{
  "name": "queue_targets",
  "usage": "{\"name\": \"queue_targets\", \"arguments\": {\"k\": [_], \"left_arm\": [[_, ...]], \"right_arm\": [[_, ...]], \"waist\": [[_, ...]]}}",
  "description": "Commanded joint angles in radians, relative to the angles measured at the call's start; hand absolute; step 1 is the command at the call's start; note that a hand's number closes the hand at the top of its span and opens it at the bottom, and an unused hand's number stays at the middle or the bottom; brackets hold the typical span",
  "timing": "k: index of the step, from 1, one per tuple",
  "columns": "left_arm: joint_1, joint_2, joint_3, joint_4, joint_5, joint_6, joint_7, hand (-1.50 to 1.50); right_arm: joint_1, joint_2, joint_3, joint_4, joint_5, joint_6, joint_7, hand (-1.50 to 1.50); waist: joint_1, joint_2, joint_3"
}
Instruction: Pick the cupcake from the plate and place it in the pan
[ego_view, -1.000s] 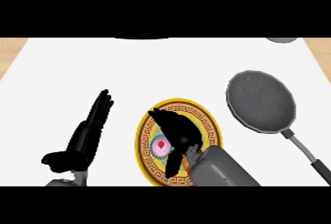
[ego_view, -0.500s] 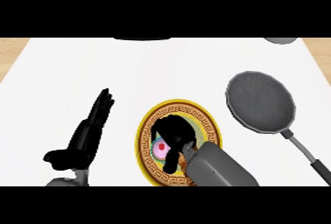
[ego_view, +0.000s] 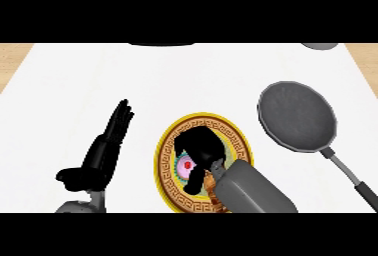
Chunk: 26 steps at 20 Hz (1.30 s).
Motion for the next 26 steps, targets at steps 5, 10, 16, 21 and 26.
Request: {"name": "queue_targets", "arguments": {"k": [5, 10, 16, 21, 26], "left_arm": [[-0.011, 0.008, 0.031, 0.031, 0.000, -0.014, -0.018, 0.00], [0.065, 0.016, 0.044, 0.010, 0.024, -0.030, -0.060, 0.00], [0.038, 0.037, 0.061, 0.010, 0.024, -0.047, -0.045, 0.00], [0.006, -0.011, 0.013, 0.001, -0.025, -0.006, -0.005, 0.00], [0.050, -0.027, -0.013, -0.010, -0.040, -0.013, -0.026, 0.00]], "right_arm": [[0.155, -0.023, 0.040, -0.311, 0.164, -0.105, 0.199, 1.50], [0.362, -0.142, 0.142, -0.601, 0.327, -0.170, 0.345, 1.50], [0.412, -0.118, 0.175, -0.891, 0.479, -0.198, 0.489, 1.50], [0.416, -0.057, 0.077, -0.993, 0.453, -0.172, 0.546, 1.50], [0.457, -0.082, -0.084, -0.967, 0.356, -0.278, 0.477, 1.50]], "waist": [[-0.020, 0.002, -0.001], [-0.038, -0.005, -0.001], [-0.028, 0.000, -0.001], [-0.011, 0.006, 0.000], [-0.003, 0.008, 0.000]]}}
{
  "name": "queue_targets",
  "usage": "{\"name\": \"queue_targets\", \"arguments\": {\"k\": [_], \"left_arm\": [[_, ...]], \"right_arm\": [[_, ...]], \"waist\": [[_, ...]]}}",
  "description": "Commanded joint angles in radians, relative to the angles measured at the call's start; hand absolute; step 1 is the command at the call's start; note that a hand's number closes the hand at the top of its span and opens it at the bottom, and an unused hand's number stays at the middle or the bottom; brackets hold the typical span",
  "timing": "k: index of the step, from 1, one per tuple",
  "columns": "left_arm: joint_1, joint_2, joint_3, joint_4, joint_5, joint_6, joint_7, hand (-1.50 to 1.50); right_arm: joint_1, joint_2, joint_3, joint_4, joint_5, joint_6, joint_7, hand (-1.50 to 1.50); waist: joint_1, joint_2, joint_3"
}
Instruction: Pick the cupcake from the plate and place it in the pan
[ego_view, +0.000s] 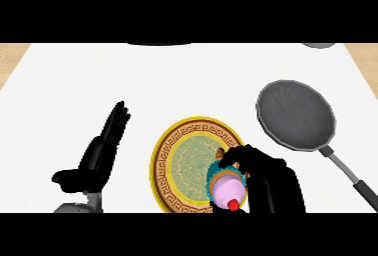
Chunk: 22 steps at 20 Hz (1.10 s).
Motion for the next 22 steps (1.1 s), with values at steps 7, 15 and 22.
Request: {"name": "queue_targets", "arguments": {"k": [7, 15, 22], "left_arm": [[-0.033, -0.017, 0.014, -0.029, 0.008, -0.003, 0.057, 0.00], [-0.073, -0.055, 0.001, 0.073, -0.036, 0.018, -0.016, 0.00], [-0.017, -0.038, -0.004, 0.012, -0.026, -0.011, -0.012, 0.00]], "right_arm": [[-0.025, -0.084, -0.382, 0.237, -0.230, -0.222, -0.298, 1.50], [-0.211, -0.164, -0.614, 0.607, -0.258, -0.435, -0.520, 1.50], [-0.393, -0.210, -0.793, 0.997, -0.520, -0.533, -0.831, 1.50]], "waist": [[0.010, 0.003, 0.001], [0.016, 0.008, 0.001], [0.030, 0.010, 0.002]]}}
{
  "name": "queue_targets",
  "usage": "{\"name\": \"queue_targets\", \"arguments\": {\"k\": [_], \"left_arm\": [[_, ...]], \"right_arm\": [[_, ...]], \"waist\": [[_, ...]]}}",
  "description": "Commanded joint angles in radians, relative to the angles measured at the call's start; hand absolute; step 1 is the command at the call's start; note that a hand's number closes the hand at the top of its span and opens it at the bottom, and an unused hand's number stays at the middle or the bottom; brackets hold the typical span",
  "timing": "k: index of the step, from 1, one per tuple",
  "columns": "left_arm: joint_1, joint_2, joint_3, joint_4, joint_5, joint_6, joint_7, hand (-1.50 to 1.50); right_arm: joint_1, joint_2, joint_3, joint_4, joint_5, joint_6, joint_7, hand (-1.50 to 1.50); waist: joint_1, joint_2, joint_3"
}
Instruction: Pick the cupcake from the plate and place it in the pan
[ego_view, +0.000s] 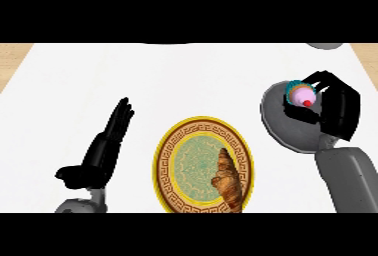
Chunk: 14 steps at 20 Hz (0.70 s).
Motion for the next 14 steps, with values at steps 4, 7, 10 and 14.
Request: {"name": "queue_targets", "arguments": {"k": [4, 7, 10, 14], "left_arm": [[0.024, -0.007, -0.001, -0.008, -0.003, -0.011, -0.004, 0.00], [0.019, 0.010, -0.005, -0.024, 0.004, -0.033, -0.005, 0.00], [-0.012, 0.006, 0.015, -0.010, 0.015, -0.027, 0.015, 0.00], [-0.026, -0.017, -0.005, 0.019, -0.004, -0.020, -0.005, 0.00]], "right_arm": [[-0.174, -0.050, -0.165, 0.432, -0.182, -0.085, -0.348, 1.50], [-0.210, -0.118, -0.131, 0.505, -0.148, 0.191, -0.100, -1.50], [-0.264, -0.114, -0.046, 0.622, -0.088, 0.305, -0.119, -1.50], [-0.358, -0.054, -0.118, 0.781, -0.195, 0.366, -0.245, -1.50]], "waist": [[0.006, 0.001, 0.000], [0.026, 0.004, -0.001], [0.040, 0.010, 0.000], [0.032, 0.013, 0.001]]}}
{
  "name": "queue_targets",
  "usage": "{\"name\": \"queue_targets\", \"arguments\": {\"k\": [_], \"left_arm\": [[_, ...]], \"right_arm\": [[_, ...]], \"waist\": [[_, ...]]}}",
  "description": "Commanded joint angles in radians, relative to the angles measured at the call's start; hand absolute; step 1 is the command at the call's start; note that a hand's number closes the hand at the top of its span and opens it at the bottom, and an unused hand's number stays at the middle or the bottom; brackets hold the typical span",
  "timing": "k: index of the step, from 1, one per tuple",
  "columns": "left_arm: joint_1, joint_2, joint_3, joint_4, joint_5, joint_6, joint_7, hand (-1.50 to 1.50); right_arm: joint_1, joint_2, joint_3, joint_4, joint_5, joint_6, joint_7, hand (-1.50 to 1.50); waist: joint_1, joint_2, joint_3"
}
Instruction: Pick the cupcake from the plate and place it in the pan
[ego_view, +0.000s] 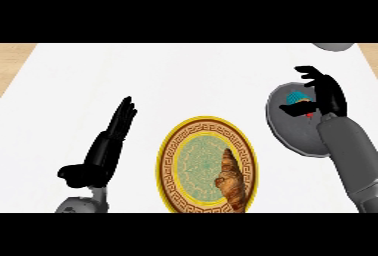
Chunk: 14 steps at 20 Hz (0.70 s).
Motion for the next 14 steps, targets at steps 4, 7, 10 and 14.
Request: {"name": "queue_targets", "arguments": {"k": [4, 7, 10, 14], "left_arm": [[0.040, -0.002, 0.010, 0.038, -0.005, -0.009, -0.083, 0.00], [0.026, 0.000, 0.020, 0.028, -0.005, 0.002, -0.044, 0.00], [0.035, 0.004, 0.016, 0.035, -0.003, -0.014, -0.058, 0.00], [0.047, 0.000, 0.019, 0.025, -0.017, 0.003, -0.046, 0.00]], "right_arm": [[-0.108, 0.026, -0.094, 0.275, -0.069, -0.027, -0.252, -1.50], [-0.094, 0.032, -0.184, 0.170, -0.187, -0.021, -0.329, -1.50], [-0.139, -0.036, -0.260, 0.219, -0.259, 0.050, -0.389, -1.50], [-0.056, -0.029, -0.295, 0.157, -0.343, 0.150, -0.383, -1.50]], "waist": [[-0.004, 0.001, 0.000], [-0.023, -0.006, 0.000], [-0.017, -0.003, 0.000], [-0.047, -0.016, -0.002]]}}
